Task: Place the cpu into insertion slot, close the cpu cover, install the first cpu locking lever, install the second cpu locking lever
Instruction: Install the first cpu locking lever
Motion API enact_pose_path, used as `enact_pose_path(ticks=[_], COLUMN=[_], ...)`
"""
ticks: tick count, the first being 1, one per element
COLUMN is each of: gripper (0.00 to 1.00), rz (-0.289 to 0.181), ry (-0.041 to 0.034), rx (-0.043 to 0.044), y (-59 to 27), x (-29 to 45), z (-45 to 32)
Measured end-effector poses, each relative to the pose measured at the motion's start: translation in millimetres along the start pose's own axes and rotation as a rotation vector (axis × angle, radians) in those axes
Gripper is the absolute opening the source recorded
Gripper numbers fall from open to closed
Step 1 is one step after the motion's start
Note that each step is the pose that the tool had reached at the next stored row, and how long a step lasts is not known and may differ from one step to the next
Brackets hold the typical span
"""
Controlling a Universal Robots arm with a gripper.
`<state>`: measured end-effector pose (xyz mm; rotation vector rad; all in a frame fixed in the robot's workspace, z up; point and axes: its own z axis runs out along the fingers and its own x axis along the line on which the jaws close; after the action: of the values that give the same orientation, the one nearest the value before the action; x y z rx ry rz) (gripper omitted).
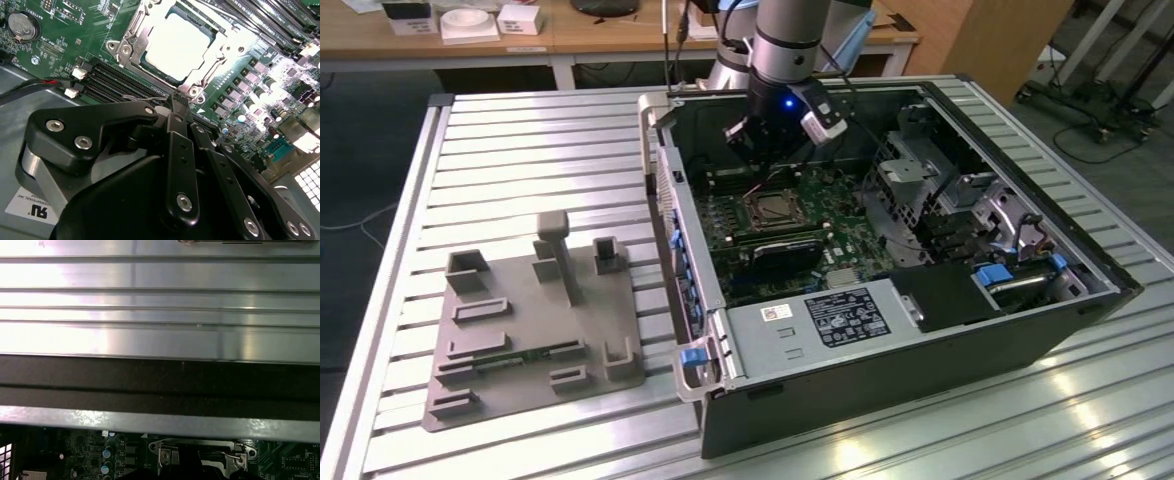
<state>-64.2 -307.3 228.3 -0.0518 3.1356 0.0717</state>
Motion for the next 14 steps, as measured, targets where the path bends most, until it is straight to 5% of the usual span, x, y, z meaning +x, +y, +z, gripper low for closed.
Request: enact_pose_path(ticks=[14], gripper=[0.1], rz=[-0.013], ry=[0.0005], rx=[-0.0001], y=[7.5], x=[-3.7], z=[1.9])
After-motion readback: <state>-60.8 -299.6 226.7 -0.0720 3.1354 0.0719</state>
